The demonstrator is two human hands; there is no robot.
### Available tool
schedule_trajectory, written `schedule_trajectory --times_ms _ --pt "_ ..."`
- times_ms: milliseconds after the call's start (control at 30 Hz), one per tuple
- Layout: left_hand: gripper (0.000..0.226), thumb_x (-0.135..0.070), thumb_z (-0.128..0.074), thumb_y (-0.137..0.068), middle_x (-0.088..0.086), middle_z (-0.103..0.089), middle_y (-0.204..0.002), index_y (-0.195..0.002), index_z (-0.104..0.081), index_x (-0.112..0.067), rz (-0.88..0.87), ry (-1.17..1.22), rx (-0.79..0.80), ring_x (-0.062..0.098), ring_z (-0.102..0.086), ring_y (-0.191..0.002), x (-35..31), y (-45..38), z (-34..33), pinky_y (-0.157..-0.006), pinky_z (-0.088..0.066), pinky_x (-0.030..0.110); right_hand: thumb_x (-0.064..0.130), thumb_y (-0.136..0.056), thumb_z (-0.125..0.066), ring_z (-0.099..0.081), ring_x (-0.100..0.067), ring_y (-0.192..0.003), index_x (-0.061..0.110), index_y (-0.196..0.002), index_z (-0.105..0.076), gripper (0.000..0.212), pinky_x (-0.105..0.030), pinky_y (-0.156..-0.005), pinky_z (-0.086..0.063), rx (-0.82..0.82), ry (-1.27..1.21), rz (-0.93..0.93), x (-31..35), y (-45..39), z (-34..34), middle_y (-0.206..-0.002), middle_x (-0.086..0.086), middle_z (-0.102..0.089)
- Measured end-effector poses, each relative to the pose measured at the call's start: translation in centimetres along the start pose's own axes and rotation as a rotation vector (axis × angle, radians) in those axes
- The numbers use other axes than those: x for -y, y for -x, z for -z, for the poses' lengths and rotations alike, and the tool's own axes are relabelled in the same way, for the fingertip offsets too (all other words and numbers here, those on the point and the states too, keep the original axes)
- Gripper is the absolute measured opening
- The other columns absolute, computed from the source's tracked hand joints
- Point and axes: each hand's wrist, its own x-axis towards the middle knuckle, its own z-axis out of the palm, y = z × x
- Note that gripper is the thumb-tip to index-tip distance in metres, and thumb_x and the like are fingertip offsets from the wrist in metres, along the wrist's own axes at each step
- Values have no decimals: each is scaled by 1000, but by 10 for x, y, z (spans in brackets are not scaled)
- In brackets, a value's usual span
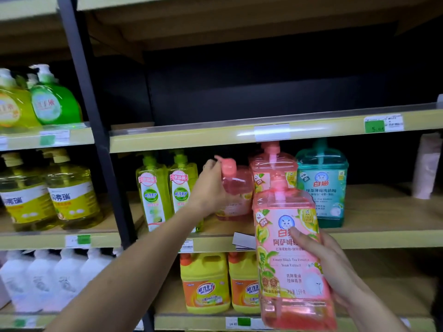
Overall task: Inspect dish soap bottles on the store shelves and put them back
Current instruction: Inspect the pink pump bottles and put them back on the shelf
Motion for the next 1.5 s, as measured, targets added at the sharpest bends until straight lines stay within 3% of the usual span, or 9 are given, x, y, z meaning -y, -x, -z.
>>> schedule_trajectory --times_ms 167,333,433,567,800,933,1033,1200,1500 --pt "90 -45 -105 -60 -3 -50 -130 -133 -64 -13 -24 115 -132 16 -60 -114 -5 50 1 -103 -55 33 42 -60 -97 -81 -40 -96 20 -120 -72 69 -45 -66 -66 -58 21 -9 1 2 0 -113 -17 -81" --pt "86 -51 -104 -54 -3 -59 -123 -126 -69 -19 -75 153 -278 6 -57 -103 -13 82 52 -90 -50 15 39 -65 -94 -81 -39 -98 16 -122 -73 65 -42 -66 -66 -29 93 -1 12 -1 -5 -114 -16 -81" --pt "80 -62 -100 -53 -10 -65 -115 -121 -67 -35 -109 180 -350 1 -64 -101 -15 101 96 -88 -56 18 35 -70 -95 -81 -36 -101 16 -121 -74 58 -40 -69 -66 10 127 1 19 -9 -21 -115 -14 -81" --pt "87 -76 -92 -51 -16 -75 -113 -126 -67 -40 -67 232 -404 4 -73 -102 -9 122 147 -89 -64 40 32 -72 -91 -82 -28 -95 9 -126 -70 62 -34 -66 -66 1 192 13 27 -34 -57 -110 -10 -83" --pt "85 -72 -98 -46 -20 -81 -110 -122 -70 -44 33 328 -331 6 -80 -96 19 154 193 -84 -66 48 23 -82 -92 -83 -26 -79 9 -120 -59 52 -38 -62 -66 -164 335 -12 27 -101 -123 -100 -10 -82" --pt "87 -64 -103 -46 -20 -82 -110 -124 -71 -42 86 377 -263 5 -80 -97 38 171 200 -83 -66 44 34 -80 -92 -81 -32 -88 7 -124 -62 59 -52 -87 -66 -259 493 23 29 -131 -147 -109 -11 -79" --pt "82 -55 -102 -46 -21 -82 -106 -122 -72 -42 88 379 -227 3 -80 -93 50 182 200 -72 -64 30 38 -82 -90 -80 -31 -85 7 -118 -66 53 -52 -86 -66 -346 571 60 30 -145 -159 -104 -10 -78" --pt "78 -51 -100 -45 -21 -82 -103 -118 -74 -40 82 401 -189 -2 -78 -91 66 193 202 -80 -61 35 40 -86 -88 -73 -36 -105 5 -125 -59 60 -52 -92 -63 -466 706 146 28 -156 -172 -119 -14 -70" --pt "79 -50 -102 -44 -24 -81 -106 -118 -73 -51 30 437 -162 -4 -77 -94 85 206 204 -79 -60 32 27 -82 -93 -75 -34 -101 18 -114 -55 51 -53 -89 -65 -507 607 241 26 -181 -176 -118 -12 -73"
